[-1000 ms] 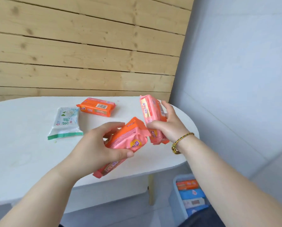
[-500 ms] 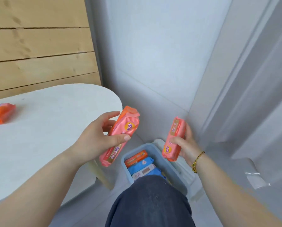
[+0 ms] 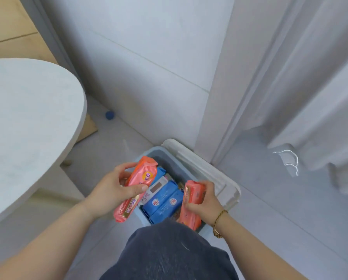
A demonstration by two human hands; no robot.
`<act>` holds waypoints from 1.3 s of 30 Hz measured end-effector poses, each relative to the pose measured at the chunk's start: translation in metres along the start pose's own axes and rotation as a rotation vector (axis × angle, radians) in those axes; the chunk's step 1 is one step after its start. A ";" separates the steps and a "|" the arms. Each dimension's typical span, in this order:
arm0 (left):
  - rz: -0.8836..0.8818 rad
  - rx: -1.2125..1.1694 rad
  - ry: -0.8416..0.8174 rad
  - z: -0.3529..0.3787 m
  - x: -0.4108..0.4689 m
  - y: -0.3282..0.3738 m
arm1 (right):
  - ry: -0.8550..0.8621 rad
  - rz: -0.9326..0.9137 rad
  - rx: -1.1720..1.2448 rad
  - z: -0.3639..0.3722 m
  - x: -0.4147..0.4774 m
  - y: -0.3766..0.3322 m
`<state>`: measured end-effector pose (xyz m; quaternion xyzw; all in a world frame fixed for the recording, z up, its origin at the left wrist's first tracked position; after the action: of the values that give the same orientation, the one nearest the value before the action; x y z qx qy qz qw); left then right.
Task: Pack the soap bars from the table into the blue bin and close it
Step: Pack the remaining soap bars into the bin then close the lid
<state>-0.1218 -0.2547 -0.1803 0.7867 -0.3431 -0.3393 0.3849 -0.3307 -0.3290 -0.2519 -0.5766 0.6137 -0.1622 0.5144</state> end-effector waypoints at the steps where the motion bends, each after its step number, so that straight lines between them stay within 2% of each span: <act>1: -0.019 -0.006 -0.017 0.005 0.002 -0.005 | -0.002 0.019 -0.019 0.003 -0.001 0.006; 6: -0.082 0.012 -0.070 0.026 0.008 -0.024 | 0.031 0.132 -0.085 0.017 -0.002 0.023; 14: -0.162 0.045 -0.146 0.039 0.007 -0.041 | 0.103 0.590 0.153 0.047 0.010 0.036; 16: -0.170 0.057 -0.145 0.041 0.007 -0.044 | 0.101 0.653 0.151 0.051 0.014 0.037; 20: -0.148 0.093 -0.134 0.047 0.011 -0.045 | -0.058 0.550 -0.279 0.045 0.021 0.027; 24: -0.123 0.151 -0.200 0.054 0.013 -0.040 | -0.184 0.403 -0.514 0.032 0.022 0.014; 26: -0.125 0.167 -0.268 0.059 0.012 -0.036 | -0.158 0.250 -0.700 0.023 0.026 0.008; 27: -0.115 0.175 -0.309 0.063 0.012 -0.034 | -0.111 0.172 -0.719 0.018 0.025 0.004; 28: -0.103 0.170 -0.350 0.067 0.012 -0.032 | -0.053 0.119 -0.648 0.012 0.024 0.000; 30: -0.083 0.143 -0.426 0.076 0.009 -0.025 | 0.016 0.109 -0.289 0.002 0.020 -0.007; 32: -0.078 0.138 -0.478 0.086 0.006 -0.021 | -0.080 0.235 0.093 -0.003 0.008 -0.015; 33: -0.075 0.147 -0.492 0.091 0.004 -0.020 | -0.146 0.262 0.169 -0.003 0.003 -0.018; 37: -0.002 0.166 -0.471 0.107 0.000 -0.016 | -0.216 0.202 0.030 -0.003 0.002 -0.020; 39: 0.035 0.180 -0.522 0.113 -0.004 -0.018 | -0.219 0.233 -0.015 -0.004 0.003 -0.017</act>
<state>-0.2096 -0.2853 -0.2475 0.6976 -0.4730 -0.4921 0.2179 -0.3242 -0.3380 -0.2376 -0.5196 0.6179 -0.0330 0.5892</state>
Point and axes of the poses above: each hand's wrist, its own x-axis towards the middle knuckle, its own z-axis out of the palm, y = z × x, the point moved 3 cm from there along x, towards the middle knuckle, and after that the axes turned 14 degrees about y, right-handed, at the moved point
